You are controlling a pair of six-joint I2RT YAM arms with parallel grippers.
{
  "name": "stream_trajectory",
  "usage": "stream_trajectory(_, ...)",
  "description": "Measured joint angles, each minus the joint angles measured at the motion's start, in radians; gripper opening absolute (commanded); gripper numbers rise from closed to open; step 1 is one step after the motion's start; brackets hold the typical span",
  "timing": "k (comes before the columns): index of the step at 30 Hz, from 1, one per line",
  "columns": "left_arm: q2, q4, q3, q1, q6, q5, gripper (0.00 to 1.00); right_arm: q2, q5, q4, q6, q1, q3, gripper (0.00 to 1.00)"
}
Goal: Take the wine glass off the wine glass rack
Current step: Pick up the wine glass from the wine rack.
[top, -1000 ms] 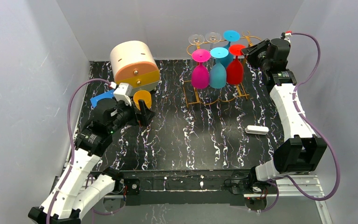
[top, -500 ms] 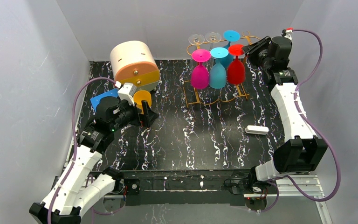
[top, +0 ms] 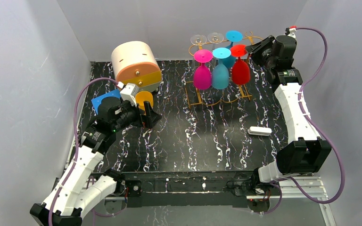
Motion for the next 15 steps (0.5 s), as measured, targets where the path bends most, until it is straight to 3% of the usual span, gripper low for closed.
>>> stream_trajectory(10,-0.006,0.0,0.0,0.0,-0.003,0.005,0.98,0.013,-0.026,0.001,0.018,-0.001,0.0,0.27)
stream_trajectory(15,-0.007,0.0,0.0,0.0,-0.005,0.005,0.98,0.013,-0.027,0.005,0.027,-0.001,0.0,0.22)
